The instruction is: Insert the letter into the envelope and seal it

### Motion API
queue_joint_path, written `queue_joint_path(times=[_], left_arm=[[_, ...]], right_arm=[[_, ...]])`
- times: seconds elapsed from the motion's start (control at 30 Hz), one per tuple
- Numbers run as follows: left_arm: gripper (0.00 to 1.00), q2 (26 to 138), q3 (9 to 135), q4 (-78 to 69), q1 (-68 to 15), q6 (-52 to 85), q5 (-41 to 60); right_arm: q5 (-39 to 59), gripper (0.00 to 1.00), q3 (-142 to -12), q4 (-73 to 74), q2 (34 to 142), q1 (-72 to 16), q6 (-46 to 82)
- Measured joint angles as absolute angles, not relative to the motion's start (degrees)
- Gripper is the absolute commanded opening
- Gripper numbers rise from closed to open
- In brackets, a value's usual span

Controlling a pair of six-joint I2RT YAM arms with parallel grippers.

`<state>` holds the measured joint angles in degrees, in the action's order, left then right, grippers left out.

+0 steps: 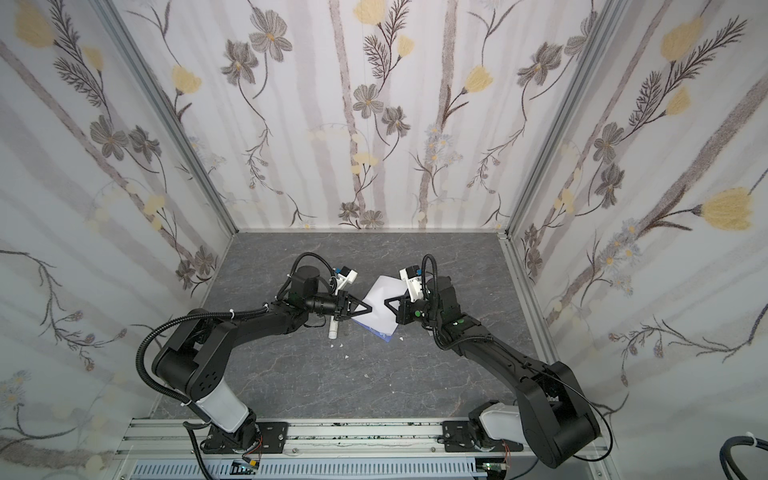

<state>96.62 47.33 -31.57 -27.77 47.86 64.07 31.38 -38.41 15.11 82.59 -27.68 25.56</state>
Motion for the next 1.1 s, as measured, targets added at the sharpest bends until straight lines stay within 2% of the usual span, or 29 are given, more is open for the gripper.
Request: queue_joint_path(times=[0.13,0.23,0.33,0.37,0.43,0.53,0.87,1.1], left_arm=[[0.16,96.5,47.3,-31.6,-27.8,48.0,64.4],[0.1,96.4,47.3,-31.7,-27.8,48.0,64.6],[0.0,96.3,47.2,-31.7,-27.8,48.0,64.6],[0.0,96.3,47.2,-31.8,-27.8,48.0,64.6],[0.0,96.2,47.1,-31.9,-27.8,48.0,64.5],[0.0,95.6,46.9,-31.9,-27.8,48.0,64.4],[0.0,87.9,44.1,-31.8,-27.8,46.2,58.9],[0.0,80.1,45.4,-25.6,-30.2,37.1,50.2]], right_arm=[[31.4,0.01,-39.7,13.8,82.6,-27.7,24.4],[31.3,0.08,-40.4,12.7,82.6,-27.7,23.4],[31.3,0.23,-40.9,12.2,82.6,-27.7,23.0],[31.2,0.28,-40.9,12.0,82.6,-27.7,22.7],[31.1,0.43,-41.1,11.2,82.6,-27.6,22.3],[30.9,0.56,-41.3,10.0,81.8,-27.4,21.8],[29.8,0.65,-40.8,6.8,72.4,-18.4,21.4],[34.5,0.68,-41.6,5.6,68.3,-10.8,22.4]])
